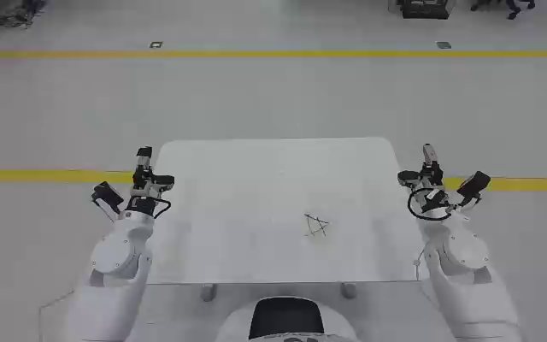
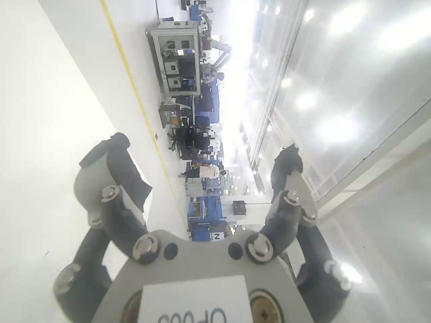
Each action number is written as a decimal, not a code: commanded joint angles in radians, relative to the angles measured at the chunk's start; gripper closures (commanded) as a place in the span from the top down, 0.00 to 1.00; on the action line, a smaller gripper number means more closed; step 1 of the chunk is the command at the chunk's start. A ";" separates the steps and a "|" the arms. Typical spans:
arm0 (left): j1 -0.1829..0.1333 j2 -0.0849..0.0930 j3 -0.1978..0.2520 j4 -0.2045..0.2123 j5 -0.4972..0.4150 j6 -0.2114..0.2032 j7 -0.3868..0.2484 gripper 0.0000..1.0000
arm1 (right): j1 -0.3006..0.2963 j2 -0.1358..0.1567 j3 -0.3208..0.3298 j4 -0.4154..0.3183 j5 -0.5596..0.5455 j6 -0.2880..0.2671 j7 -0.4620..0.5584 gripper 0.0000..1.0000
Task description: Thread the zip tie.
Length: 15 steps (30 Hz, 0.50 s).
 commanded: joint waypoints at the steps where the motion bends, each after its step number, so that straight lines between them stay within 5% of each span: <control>1: 0.000 0.000 0.000 0.000 0.000 0.000 0.000 1.00 | -0.002 0.001 -0.002 -0.009 -0.046 -0.003 0.028 1.00; 8: 0.000 0.000 0.000 0.000 0.000 0.000 0.000 1.00 | -0.011 0.010 -0.012 -0.034 -0.176 -0.004 0.179 1.00; 15: 0.000 0.000 0.000 0.000 0.000 0.000 0.000 1.00 | -0.011 0.010 -0.012 -0.034 -0.176 -0.004 0.179 1.00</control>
